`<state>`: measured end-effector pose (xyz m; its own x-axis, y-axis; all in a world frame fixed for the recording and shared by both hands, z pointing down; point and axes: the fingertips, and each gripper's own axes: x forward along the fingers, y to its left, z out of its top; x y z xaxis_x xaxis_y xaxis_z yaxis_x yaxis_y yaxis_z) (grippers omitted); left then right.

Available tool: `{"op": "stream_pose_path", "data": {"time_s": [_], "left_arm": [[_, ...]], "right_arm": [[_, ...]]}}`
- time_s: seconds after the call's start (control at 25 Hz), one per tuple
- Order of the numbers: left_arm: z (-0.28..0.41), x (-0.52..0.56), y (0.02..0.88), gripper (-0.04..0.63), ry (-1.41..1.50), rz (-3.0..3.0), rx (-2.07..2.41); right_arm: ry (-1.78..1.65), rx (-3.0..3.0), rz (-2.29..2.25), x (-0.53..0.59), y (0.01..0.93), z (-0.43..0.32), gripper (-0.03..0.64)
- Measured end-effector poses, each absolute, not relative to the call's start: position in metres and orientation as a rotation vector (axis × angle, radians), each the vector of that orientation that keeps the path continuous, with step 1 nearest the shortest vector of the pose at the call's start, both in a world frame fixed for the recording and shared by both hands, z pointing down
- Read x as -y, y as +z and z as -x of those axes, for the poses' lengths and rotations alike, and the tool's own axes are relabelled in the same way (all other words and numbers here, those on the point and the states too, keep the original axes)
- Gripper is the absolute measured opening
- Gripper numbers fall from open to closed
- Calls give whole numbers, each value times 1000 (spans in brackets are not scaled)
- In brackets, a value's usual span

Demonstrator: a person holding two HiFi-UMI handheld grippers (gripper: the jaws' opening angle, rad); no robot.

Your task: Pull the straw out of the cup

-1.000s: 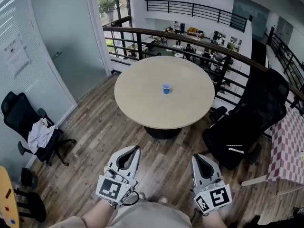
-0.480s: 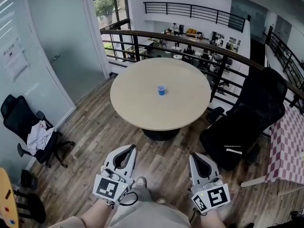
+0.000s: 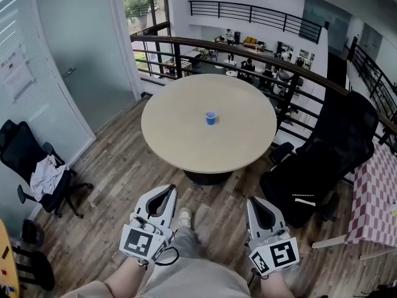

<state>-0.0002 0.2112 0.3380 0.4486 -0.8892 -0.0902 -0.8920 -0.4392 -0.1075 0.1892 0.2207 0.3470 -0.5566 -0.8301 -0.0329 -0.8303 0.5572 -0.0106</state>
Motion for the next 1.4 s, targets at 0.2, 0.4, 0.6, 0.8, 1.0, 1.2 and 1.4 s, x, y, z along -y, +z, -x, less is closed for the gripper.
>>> {"op": "stream_pose_path", "data": {"time_s": [0.2,0.4,0.6,0.8,1.0,1.2,1.4], "left_arm": [[2,-182,343,14,29,2561,-1568],[0,-150,347,14,17,2568,-1548],[12,-112,355,14,-4,2593,-1553],[26,-69,359,14,-9,2608,-1570],[37,-23,357,14,-36,2614,-1538],[57,32,362,14,-41,2656,-1522],[75,85,360,14,-48,2700,-1499]], "right_arm": [[28,-2733,1481,-198,347,-189,25],[5,-2716,1439,-170,349,-186,26],[-14,-2731,1441,-130,355,-172,26],[-42,-2748,1442,-88,361,-156,26],[-74,-2752,1456,-37,365,-138,26],[-116,-2751,1453,18,366,-112,26],[-115,-2763,1466,78,361,-83,26]]}}
